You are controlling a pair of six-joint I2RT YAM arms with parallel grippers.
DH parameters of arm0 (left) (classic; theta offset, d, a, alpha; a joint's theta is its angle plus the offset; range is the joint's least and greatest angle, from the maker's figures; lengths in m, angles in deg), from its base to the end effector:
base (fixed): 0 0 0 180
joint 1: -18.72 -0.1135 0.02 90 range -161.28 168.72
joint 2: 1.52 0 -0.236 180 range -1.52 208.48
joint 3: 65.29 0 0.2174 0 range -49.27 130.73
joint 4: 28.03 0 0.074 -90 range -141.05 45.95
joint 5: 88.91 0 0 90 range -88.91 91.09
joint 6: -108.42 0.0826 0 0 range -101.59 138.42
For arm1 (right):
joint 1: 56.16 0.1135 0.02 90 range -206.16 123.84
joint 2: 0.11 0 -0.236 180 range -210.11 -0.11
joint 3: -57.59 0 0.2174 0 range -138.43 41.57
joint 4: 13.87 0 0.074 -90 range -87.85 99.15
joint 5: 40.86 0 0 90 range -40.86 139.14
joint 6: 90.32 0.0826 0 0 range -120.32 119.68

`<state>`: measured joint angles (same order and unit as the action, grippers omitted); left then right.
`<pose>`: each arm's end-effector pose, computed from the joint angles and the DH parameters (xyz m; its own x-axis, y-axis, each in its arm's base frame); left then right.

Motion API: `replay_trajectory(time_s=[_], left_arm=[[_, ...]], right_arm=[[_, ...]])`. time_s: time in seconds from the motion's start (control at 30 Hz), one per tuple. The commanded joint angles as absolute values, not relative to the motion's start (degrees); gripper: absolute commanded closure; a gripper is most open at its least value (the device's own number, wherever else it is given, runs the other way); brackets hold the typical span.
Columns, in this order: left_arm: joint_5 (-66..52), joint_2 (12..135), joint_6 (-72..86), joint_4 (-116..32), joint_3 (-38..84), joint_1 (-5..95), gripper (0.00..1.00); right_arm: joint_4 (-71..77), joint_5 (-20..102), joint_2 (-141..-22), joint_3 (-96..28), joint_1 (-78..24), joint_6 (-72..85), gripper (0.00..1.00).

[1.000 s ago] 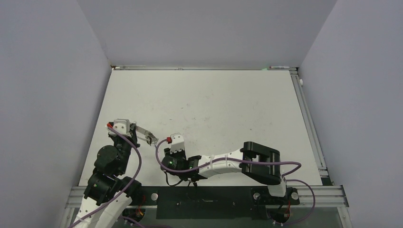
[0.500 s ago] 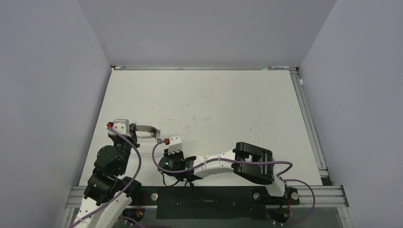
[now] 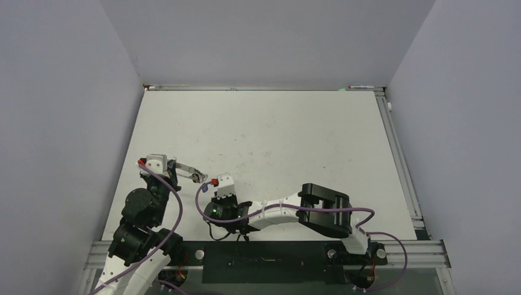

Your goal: Put the keys on the keyring

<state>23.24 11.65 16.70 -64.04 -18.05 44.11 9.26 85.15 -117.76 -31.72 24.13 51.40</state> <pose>0.1224 -0.0236 0.2840 -0.0323 -0.0155 -0.9994 0.0558 0.9983 -0.0172 0.1168 0.3945 0.1092 -0.6591 -0.0872 -0.7469 -0.3521 0.9134 0.2041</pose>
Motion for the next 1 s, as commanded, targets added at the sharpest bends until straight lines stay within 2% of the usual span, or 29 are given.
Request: replay_trajectory(time_s=[0.0,0.23,0.57,0.97], left_arm=[[22.7,10.92,16.04,-61.37,-15.7,43.59,1.0],[21.05,10.62,16.17,-60.99,-15.9,43.59,1.0],[16.12,10.73,16.52,-59.22,-16.65,43.59,1.0],[1.22,14.6,16.51,-55.5,-17.84,43.59,1.0]], right_arm=[[9.11,86.44,-116.32,-31.99,24.23,48.28,0.95],[0.76,84.41,-106.65,-22.48,23.45,38.4,0.95],[-8.27,73.21,-87.2,-6.64,16.84,25.59,0.95],[-14.7,65.64,-66.55,4.79,15.73,9.96,0.95]])
